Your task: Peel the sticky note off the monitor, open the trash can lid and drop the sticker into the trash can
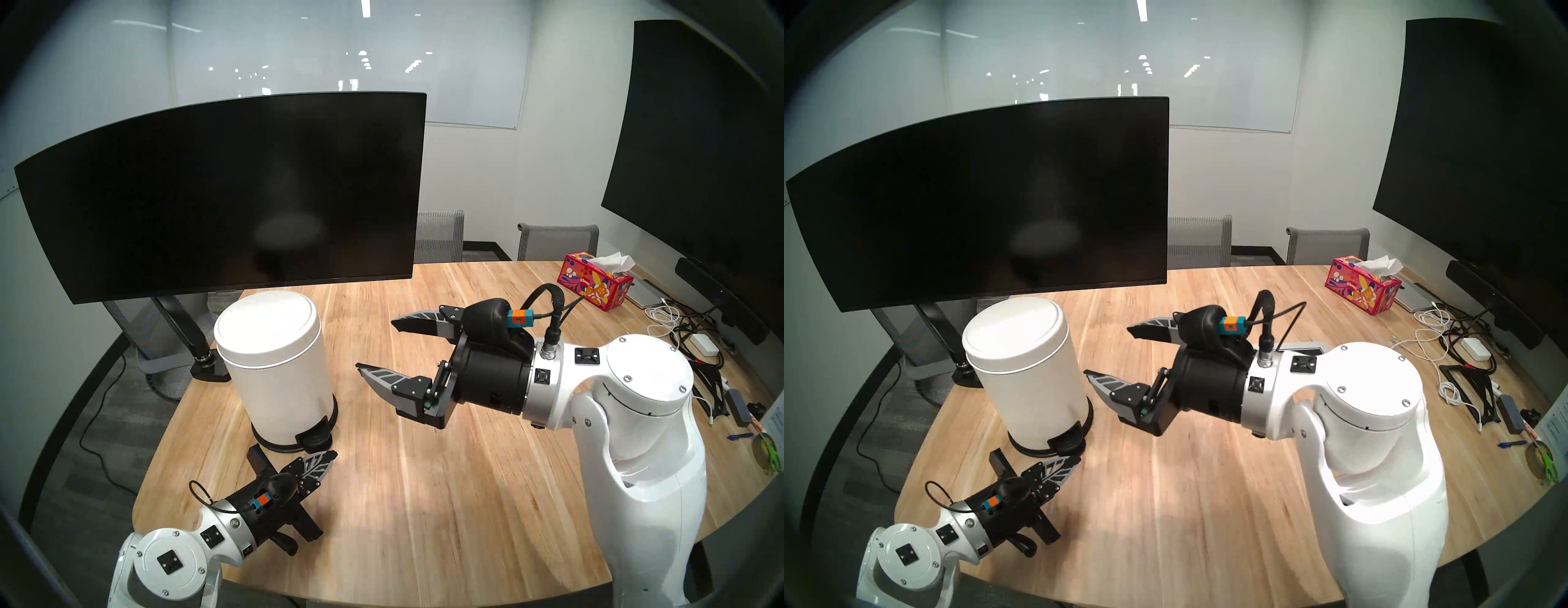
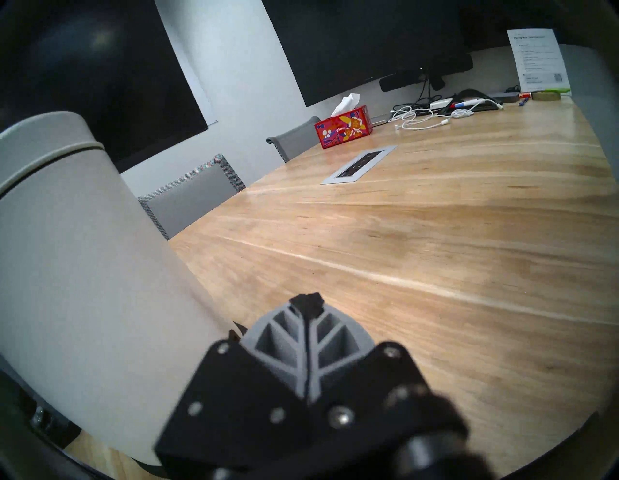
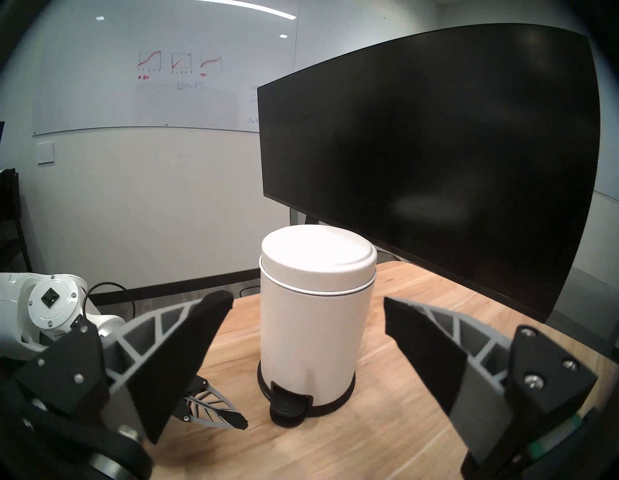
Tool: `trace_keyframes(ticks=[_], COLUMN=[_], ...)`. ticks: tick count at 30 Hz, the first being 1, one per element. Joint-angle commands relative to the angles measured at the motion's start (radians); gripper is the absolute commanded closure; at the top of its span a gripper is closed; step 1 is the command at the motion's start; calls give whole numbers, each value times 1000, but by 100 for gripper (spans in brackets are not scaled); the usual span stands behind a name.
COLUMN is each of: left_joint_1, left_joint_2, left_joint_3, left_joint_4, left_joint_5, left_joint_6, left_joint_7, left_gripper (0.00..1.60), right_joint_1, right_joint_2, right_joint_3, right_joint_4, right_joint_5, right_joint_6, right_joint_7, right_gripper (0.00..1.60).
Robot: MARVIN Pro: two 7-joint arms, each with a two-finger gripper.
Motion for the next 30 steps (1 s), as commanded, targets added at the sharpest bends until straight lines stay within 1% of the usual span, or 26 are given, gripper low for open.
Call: trace_keyframes(ticks=[1,2,3,7,8,10,11,19,23,24,26,27,28,29,30], left_joint_1=[121,126,126,154,173,181,193,258,296,294,324,334,340,350,358], left_joint_2=[-43,-53,-53,-66,-76,-82,-87,-133,-152,-154,-165,-168,-170,-175,-178], left_joint_3=[-25,-24,-24,-22,-24,-25,-27,-49,-40,-35,-27,-22,-17,-12,-7], left_joint_4=[-88,-96,-96,-132,-144,-147,-152,-150,-147,-143,-139,-137,-135,-133,-131], left_joint_5=[-87,-104,-104,-144,-166,-174,-186,-274,-314,-319,-339,-348,-354,-364,-372], left_joint_6=[-90,-97,-97,-146,-167,-175,-189,-269,-311,-321,-344,-359,-369,-384,-396], left_joint_7=[13,16,16,21,27,32,35,74,83,82,87,88,89,91,93], left_gripper=[160,160,160,160,150,152,160,160,160,160,160,128,115,120,117], right_joint_1=[-96,-107,-107,-151,-175,-187,-202,-297,-333,-332,-362,-372,-381,-392,-402], right_joint_2=[-26,-27,-27,-31,-36,-38,-41,-62,-81,-86,-100,-107,-115,-122,-128], right_joint_3=[30,37,37,61,77,86,97,184,226,234,253,261,267,275,280], right_joint_4=[-24,-24,-24,-24,-24,-24,-24,-24,-24,-24,-24,-24,-24,-24,-24], right_joint_5=[27,27,27,35,38,39,42,59,67,68,74,77,80,84,87], right_joint_6=[-50,-54,-54,-71,-83,-87,-94,-141,-166,-170,-185,-195,-201,-211,-220], right_joint_7=[-3,-4,-4,-2,-4,-5,-6,-13,-25,-27,-36,-37,-41,-43,-45], right_gripper=[0,0,0,0,0,0,0,0,0,0,0,0,0,0,0])
